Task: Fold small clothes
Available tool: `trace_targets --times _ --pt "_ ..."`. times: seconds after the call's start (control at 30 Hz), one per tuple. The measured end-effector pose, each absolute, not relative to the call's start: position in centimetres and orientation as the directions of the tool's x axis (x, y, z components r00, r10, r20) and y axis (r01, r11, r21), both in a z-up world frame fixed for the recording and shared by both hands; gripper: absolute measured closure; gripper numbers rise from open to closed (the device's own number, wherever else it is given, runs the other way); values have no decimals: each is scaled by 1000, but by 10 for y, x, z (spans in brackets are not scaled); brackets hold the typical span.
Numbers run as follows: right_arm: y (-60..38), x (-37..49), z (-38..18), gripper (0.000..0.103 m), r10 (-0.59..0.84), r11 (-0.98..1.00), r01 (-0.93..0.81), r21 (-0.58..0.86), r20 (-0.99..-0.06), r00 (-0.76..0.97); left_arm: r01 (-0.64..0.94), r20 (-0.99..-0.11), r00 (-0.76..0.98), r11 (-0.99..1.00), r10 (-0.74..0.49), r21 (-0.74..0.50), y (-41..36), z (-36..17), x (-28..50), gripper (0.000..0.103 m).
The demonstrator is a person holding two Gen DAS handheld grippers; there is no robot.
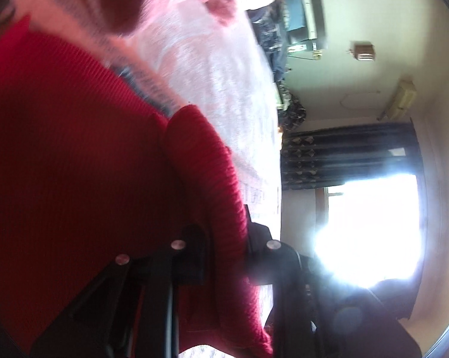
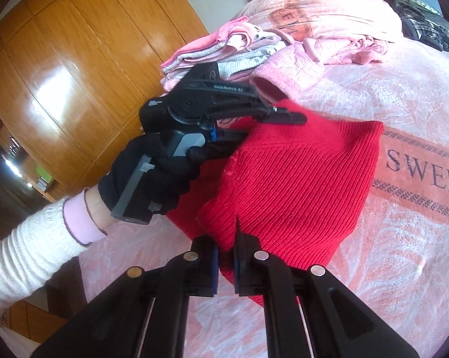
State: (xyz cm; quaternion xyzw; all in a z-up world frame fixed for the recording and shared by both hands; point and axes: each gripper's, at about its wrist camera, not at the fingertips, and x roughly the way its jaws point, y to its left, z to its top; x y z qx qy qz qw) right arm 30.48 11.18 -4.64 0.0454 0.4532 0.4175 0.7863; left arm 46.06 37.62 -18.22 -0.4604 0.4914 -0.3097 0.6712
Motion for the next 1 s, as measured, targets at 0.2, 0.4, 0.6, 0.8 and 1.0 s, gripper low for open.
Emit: trace_targets --times 0.2,0.4,0.6,0.8,1.0 --pt "147 303 -43 96 734 601 -643 474 -647 209 5 -387 360 416 -849 -909 408 -154 449 86" --pt "200 304 -46 96 770 544 -666 510 -619 156 16 -419 401 464 -815 -886 450 -134 449 86" --pt "255 307 -65 96 758 532 -669 519 -643 105 -13 -490 421 536 -763 -844 494 -145 443 86" --pt "290 308 -107 96 669 599 -648 471 -738 82 -76 -544 421 569 -726 -819 515 -187 444 86" --pt "297 311 -140 87 641 628 -598 498 -767 34 -103 -564 437 584 -701 -806 533 -216 436 84"
